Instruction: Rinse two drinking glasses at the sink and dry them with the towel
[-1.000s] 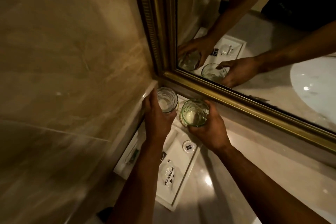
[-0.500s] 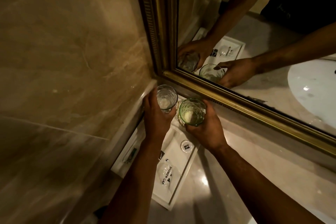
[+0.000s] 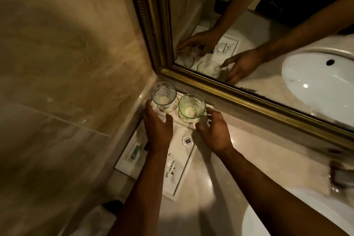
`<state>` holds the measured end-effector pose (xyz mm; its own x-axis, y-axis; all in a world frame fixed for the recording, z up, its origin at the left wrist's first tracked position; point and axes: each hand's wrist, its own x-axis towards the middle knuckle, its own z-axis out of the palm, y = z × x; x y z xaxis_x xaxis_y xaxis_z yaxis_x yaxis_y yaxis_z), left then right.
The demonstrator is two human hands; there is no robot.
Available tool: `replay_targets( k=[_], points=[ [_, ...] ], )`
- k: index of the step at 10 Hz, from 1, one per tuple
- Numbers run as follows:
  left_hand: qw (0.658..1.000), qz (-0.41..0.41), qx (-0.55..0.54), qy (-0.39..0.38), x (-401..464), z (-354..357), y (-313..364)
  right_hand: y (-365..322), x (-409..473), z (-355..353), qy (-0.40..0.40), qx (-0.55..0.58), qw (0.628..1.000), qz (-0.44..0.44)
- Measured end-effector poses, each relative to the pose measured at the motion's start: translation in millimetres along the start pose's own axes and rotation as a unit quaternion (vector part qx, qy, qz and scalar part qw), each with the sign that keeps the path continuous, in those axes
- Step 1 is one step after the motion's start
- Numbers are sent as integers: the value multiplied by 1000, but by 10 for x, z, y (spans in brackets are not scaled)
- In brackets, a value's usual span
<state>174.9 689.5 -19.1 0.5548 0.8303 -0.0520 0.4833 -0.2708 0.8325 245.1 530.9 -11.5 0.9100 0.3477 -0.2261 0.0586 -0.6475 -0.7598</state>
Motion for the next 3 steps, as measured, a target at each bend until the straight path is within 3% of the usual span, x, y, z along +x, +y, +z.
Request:
replay_targets(
  k=[3],
  points=[
    [991, 60, 43, -113, -1303, -332, -83, 469, -1411, -313, -14, -18, 998, 65]
  ],
)
